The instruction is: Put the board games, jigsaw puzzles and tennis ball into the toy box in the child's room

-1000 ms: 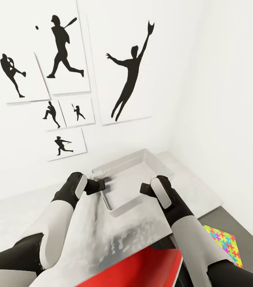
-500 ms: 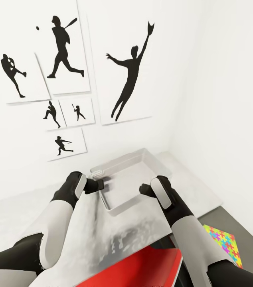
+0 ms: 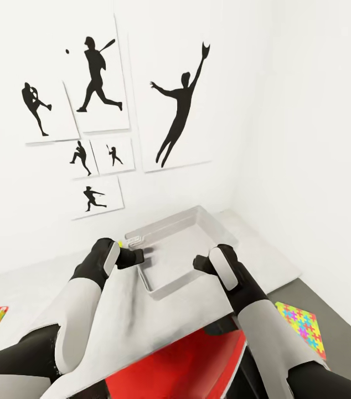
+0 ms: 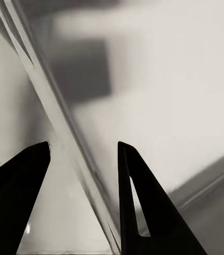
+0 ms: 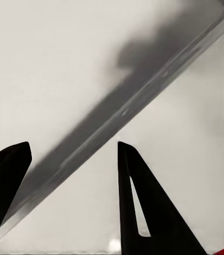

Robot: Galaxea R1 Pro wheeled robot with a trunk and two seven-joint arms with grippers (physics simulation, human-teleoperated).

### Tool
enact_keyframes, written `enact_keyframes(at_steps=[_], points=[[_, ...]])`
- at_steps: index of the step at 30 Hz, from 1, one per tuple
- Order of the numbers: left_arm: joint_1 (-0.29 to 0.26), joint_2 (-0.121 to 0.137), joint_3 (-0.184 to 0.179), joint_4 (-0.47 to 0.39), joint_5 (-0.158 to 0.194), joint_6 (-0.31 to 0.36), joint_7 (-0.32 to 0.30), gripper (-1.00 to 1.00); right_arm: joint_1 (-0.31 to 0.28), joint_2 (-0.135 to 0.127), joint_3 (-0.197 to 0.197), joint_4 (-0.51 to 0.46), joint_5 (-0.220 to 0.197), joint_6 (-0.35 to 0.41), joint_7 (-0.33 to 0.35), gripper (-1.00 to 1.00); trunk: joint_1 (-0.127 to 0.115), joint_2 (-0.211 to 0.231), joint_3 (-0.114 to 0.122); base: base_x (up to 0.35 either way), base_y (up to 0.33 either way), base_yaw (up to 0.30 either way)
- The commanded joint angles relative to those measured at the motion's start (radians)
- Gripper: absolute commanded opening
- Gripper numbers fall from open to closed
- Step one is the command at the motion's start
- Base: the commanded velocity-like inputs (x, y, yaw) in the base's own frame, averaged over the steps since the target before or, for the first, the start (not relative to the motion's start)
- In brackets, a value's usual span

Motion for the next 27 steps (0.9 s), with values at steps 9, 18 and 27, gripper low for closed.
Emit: enact_keyframes(at_steps=[9,18,27], points=[[-0.001,-0.001,-0.001,0.021,0.012,0.007,-0.002,-1.0,-0.002,0.0,0.002,-0.002,-0.022,-0.013,-0.008,-1.0,0.0,-0.002,-0.001,-0.254,0.032,0.0],[0.0,0.0,-0.001,0.022,0.012,0.007,-0.002,-1.0,-0.002,0.0,0.002,-0.002,-0.022,-0.013,-0.008,-1.0,0.0,-0.002,-0.001,-0.207,0.115,0.0],[0.001,0.0,-0.001,0.021,0.012,0.004,-0.002,-1.0,-0.001,0.0,0.002,-0.002,-0.022,-0.013,-0.008,-1.0,0.0,-0.002,-0.001,-0.026,0.016,0.0]])
